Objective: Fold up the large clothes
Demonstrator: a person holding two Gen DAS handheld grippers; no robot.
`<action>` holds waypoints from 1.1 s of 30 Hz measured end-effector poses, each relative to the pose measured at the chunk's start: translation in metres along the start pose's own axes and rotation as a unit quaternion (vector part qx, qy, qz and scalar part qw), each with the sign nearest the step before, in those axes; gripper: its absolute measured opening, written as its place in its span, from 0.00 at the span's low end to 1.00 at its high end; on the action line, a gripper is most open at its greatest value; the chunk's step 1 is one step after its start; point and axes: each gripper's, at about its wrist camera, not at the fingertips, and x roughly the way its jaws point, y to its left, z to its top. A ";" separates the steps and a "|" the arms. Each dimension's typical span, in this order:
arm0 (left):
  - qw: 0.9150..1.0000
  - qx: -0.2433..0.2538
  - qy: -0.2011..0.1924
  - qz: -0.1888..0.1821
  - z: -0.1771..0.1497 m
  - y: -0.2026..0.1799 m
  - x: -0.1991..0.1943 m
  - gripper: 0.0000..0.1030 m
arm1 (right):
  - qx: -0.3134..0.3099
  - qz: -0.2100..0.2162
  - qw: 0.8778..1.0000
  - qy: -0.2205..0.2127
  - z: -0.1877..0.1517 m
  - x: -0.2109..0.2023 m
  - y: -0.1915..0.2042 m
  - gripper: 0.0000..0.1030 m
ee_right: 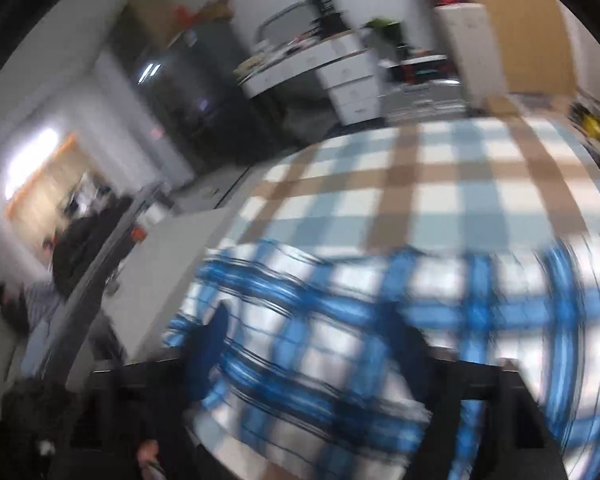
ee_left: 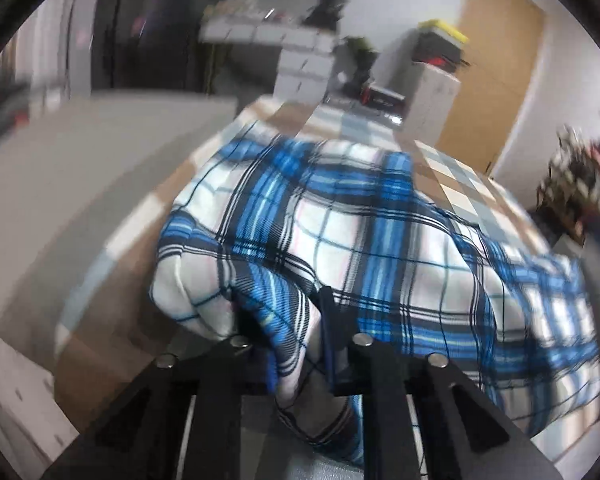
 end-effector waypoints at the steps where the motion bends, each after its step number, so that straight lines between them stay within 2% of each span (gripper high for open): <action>1: 1.000 0.027 -0.010 0.000 -0.002 -0.009 -0.004 0.10 | -0.023 0.006 1.000 0.010 0.013 0.008 0.014 0.97; 3: 0.997 0.073 -0.025 -0.001 -0.007 -0.020 -0.007 0.10 | -0.073 0.021 0.996 0.054 0.045 0.037 0.045 0.99; 5: 0.992 0.117 -0.038 -0.013 -0.010 -0.033 -0.009 0.10 | -0.075 0.039 0.990 0.112 0.067 0.070 0.065 0.99; 7: 0.987 0.156 -0.044 -0.016 -0.012 -0.042 -0.008 0.10 | -0.070 0.066 0.971 0.217 0.082 0.119 0.089 0.99; 8: 0.983 0.175 -0.046 -0.014 -0.014 -0.046 -0.008 0.10 | -0.077 0.062 0.958 0.268 0.083 0.143 0.101 0.99; 11: 0.975 0.215 -0.045 -0.010 -0.022 -0.049 -0.011 0.10 | -0.126 0.005 0.929 0.348 0.080 0.192 0.131 0.99; 13: 0.975 0.217 -0.048 -0.016 -0.023 -0.045 -0.013 0.10 | -0.154 -0.049 0.902 0.401 0.068 0.224 0.147 0.99; 14: 0.975 0.217 -0.046 -0.021 -0.022 -0.041 -0.015 0.10 | -0.164 -0.061 0.892 0.417 0.063 0.234 0.150 0.96; 16: 0.973 0.225 -0.047 -0.022 -0.018 -0.039 -0.013 0.10 | -0.197 -0.095 0.866 0.450 0.048 0.254 0.160 0.90; 19: 0.969 0.239 -0.054 -0.027 -0.020 -0.035 -0.017 0.10 | -0.238 -0.134 0.830 0.486 0.026 0.275 0.167 0.71; 20: 0.967 0.247 -0.055 -0.025 -0.022 -0.035 -0.017 0.10 | -0.250 -0.150 0.816 0.499 0.019 0.282 0.168 0.56; 21: 0.966 0.252 -0.057 -0.023 -0.022 -0.037 -0.016 0.10 | -0.259 -0.169 0.809 0.501 0.015 0.287 0.167 0.44; 22: 0.965 0.254 -0.058 -0.022 -0.021 -0.037 -0.015 0.10 | -0.266 -0.183 0.804 0.499 0.011 0.291 0.167 0.41; 24: 0.965 0.256 -0.063 -0.015 -0.020 -0.036 -0.014 0.10 | -0.276 -0.184 0.805 0.492 0.010 0.291 0.173 0.26; 26: 0.967 0.246 -0.072 -0.016 -0.015 -0.025 -0.018 0.10 | -0.273 -0.171 0.820 0.474 0.017 0.285 0.180 0.19; 30: 0.974 0.201 -0.090 -0.050 0.010 0.015 -0.037 0.08 | -0.208 -0.113 0.874 0.424 0.049 0.265 0.178 0.17; 31: 0.976 0.191 -0.096 -0.047 0.017 0.023 -0.041 0.08 | -0.194 -0.092 0.887 0.408 0.058 0.259 0.180 0.16; 33: 0.979 0.161 -0.103 -0.066 0.040 0.046 -0.055 0.08 | -0.154 -0.034 0.915 0.371 0.080 0.243 0.184 0.16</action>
